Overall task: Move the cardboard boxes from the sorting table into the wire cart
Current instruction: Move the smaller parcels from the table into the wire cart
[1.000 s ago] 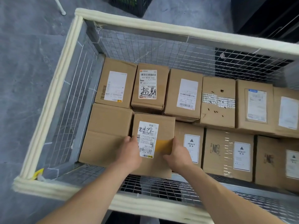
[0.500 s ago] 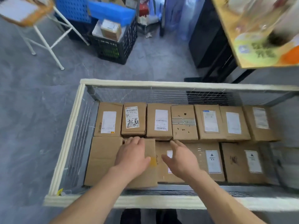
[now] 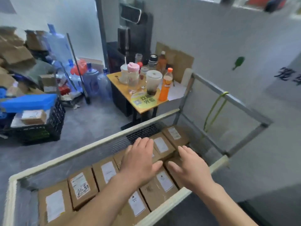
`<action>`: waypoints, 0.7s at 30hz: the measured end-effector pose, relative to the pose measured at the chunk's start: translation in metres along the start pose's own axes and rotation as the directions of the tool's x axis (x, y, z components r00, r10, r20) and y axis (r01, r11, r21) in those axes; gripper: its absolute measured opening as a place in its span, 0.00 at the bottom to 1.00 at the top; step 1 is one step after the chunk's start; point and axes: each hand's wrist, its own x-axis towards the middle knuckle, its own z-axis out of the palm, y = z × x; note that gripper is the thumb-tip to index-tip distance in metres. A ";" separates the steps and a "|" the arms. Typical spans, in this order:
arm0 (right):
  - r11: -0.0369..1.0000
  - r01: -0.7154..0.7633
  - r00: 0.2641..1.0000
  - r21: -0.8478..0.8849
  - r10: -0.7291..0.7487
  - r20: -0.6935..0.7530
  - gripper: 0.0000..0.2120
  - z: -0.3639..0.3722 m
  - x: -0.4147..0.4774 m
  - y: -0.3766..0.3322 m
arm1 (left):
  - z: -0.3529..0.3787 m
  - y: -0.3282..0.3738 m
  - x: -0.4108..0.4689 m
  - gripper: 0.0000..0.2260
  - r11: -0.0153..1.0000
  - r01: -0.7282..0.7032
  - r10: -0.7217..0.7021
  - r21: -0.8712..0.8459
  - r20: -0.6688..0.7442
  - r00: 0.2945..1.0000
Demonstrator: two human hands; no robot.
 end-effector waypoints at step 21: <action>0.671 -0.711 0.621 0.209 0.739 -0.263 0.38 -0.171 -0.265 0.349 | 0.047 0.469 0.054 0.30 0.751 -0.656 0.660 -0.078 0.095 0.745</action>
